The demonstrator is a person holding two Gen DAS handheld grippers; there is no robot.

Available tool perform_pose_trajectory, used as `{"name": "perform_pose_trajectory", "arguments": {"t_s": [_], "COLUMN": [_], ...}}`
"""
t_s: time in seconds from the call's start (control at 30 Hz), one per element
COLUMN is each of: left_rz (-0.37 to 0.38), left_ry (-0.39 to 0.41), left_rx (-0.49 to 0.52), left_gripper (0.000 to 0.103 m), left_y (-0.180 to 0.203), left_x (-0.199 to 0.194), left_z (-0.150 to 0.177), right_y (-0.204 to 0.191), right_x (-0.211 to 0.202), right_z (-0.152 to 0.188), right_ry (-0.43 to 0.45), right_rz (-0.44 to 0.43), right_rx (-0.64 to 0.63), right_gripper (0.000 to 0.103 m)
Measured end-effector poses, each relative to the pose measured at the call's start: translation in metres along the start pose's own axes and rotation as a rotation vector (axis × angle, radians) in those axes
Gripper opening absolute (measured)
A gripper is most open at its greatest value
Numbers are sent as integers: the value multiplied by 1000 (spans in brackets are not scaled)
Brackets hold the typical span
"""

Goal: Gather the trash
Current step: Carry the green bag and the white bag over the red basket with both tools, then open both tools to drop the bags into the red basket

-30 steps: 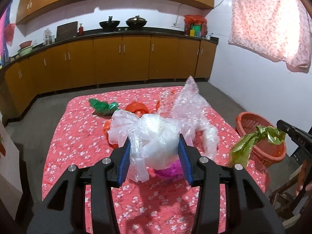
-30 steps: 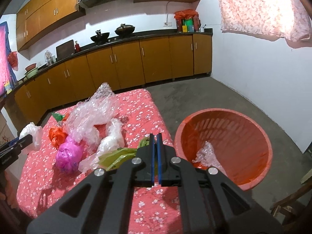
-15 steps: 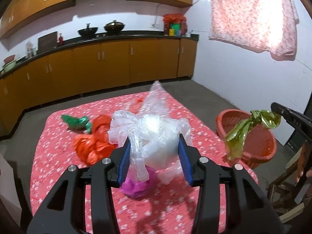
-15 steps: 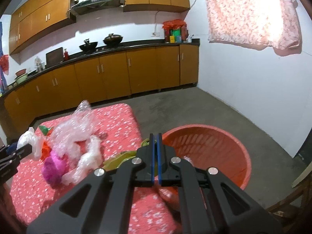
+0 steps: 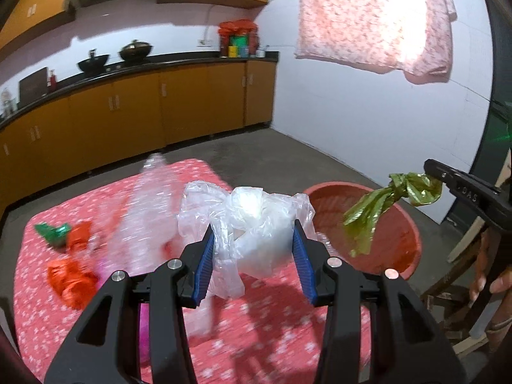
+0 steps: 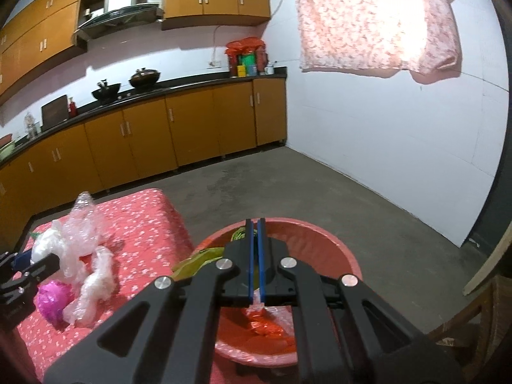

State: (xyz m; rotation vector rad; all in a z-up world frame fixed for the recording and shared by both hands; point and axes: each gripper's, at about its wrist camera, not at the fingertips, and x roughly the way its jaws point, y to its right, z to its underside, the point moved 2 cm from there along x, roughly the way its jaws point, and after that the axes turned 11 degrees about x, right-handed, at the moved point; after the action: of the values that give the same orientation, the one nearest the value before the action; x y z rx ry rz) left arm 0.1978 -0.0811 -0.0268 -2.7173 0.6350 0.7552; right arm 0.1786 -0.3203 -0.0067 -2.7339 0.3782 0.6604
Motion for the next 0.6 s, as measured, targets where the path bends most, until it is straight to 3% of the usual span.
{"name": "perform_pose_trajectory", "arguments": {"t_s": [0.3,0.6], "left_rz": [109,170], "left_ry": [-9,-33], "left_rx": [55,110], "left_gripper": [46,46], "left_y": [44,74], "left_x": [42,72], "left_z": [-22,-29], "right_y": [40,60], "right_x": [14,28], "right_z": [-1,-4], "right_ry": [1,15], "right_rz": [65,105], "right_rx": [83,111], "right_gripper": [4,4]}}
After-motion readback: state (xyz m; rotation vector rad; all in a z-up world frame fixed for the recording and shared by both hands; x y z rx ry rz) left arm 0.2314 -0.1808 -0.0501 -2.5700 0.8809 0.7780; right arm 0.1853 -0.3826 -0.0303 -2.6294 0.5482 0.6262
